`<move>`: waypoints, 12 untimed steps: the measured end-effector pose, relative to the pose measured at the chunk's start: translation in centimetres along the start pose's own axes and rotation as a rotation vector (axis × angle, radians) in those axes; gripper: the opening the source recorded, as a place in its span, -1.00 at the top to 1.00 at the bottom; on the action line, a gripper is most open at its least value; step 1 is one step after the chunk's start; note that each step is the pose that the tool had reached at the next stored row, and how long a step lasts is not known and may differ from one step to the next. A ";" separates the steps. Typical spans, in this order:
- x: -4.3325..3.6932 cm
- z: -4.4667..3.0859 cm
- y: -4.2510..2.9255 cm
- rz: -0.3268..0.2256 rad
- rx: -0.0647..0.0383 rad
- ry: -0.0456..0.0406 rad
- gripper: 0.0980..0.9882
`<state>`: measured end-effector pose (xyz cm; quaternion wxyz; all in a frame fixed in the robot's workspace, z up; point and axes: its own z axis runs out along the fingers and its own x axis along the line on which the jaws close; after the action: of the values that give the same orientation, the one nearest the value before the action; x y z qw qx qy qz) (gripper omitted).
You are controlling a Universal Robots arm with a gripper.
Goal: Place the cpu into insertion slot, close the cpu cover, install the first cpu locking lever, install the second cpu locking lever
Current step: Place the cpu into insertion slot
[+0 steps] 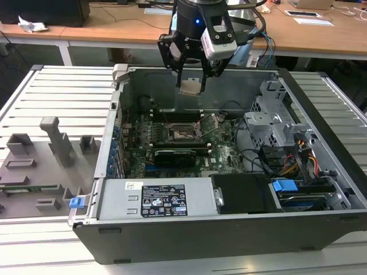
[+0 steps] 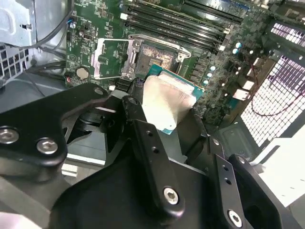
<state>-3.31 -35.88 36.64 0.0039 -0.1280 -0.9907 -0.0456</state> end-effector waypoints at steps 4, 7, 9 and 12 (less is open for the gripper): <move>0.00 0.01 0.00 0.052 -0.001 -0.0047 0.03; 0.00 0.02 0.00 0.094 -0.002 -0.0084 0.03; 0.00 0.03 0.00 0.118 -0.002 -0.0106 0.03; 0.00 0.03 0.00 0.148 -0.003 -0.0133 0.03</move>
<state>-3.31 -35.88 36.61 0.0004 -0.2014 -0.9784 -0.0457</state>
